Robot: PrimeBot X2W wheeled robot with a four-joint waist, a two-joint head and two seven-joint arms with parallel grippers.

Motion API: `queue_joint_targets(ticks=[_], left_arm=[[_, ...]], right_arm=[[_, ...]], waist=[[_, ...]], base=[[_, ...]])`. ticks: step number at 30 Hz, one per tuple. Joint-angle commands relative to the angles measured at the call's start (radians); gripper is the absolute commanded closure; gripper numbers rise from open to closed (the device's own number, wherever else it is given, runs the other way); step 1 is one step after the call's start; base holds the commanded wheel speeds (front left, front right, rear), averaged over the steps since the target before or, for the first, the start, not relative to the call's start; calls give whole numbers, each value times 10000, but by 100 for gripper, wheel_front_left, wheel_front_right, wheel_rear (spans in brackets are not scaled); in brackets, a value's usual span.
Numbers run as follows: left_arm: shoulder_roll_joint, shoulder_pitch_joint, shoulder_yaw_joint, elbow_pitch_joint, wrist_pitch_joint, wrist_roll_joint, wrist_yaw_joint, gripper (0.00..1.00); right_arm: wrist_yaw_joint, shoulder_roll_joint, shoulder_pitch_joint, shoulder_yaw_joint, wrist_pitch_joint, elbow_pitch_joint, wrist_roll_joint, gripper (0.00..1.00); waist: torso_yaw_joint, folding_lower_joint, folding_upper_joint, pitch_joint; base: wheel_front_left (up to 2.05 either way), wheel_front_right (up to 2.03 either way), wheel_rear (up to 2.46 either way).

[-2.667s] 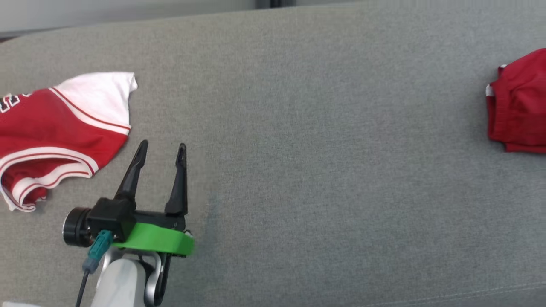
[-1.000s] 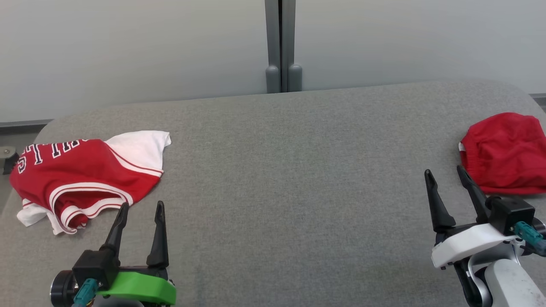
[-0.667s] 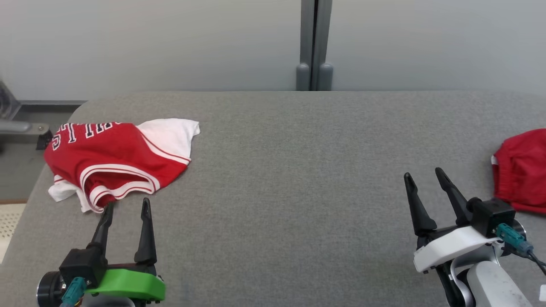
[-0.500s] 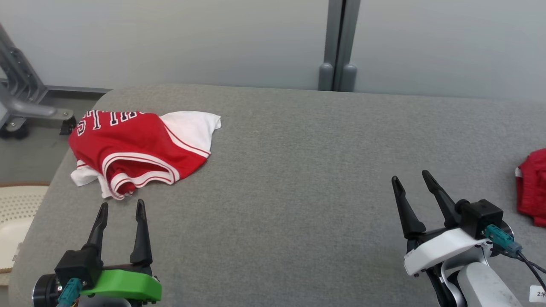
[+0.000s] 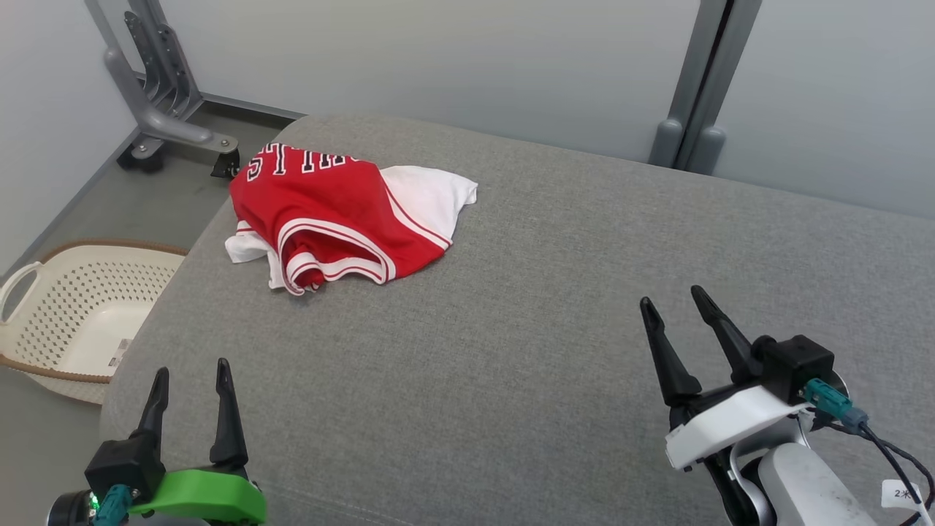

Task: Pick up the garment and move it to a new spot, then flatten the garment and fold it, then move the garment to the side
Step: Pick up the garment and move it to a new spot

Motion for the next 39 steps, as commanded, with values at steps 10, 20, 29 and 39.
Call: queue_joint_targets(ticks=[10, 20, 29, 39], left_arm=[[559, -1788, 95, -59, 1551, -545, -55, 0], [2123, -4946, 657, -107, 4853, -1272, -56, 0], [3429, -6234, 1357, 2892, 6526, -1872, 8, 0], [3898, -7080, 1780, 5801, 7747, -2621, 37, 0]], right_arm=[[-14, -218, -342, 140, -25, -512, 109, 0], [-13, -312, -1283, 553, -25, -1350, 350, 0], [-13, -307, -1860, 660, -25, -1571, 536, 0], [-13, -270, -2232, 652, -25, -1673, 585, 0]], waist=[[-965, 0, 0, 622], [-2638, 0, 0, 2152], [-4255, 0, 0, 3373], [-5340, 0, 0, 4318]], base=[[0, 0, 0], [0, 0, 0], [0, 0, 0], [0, 0, 0]])
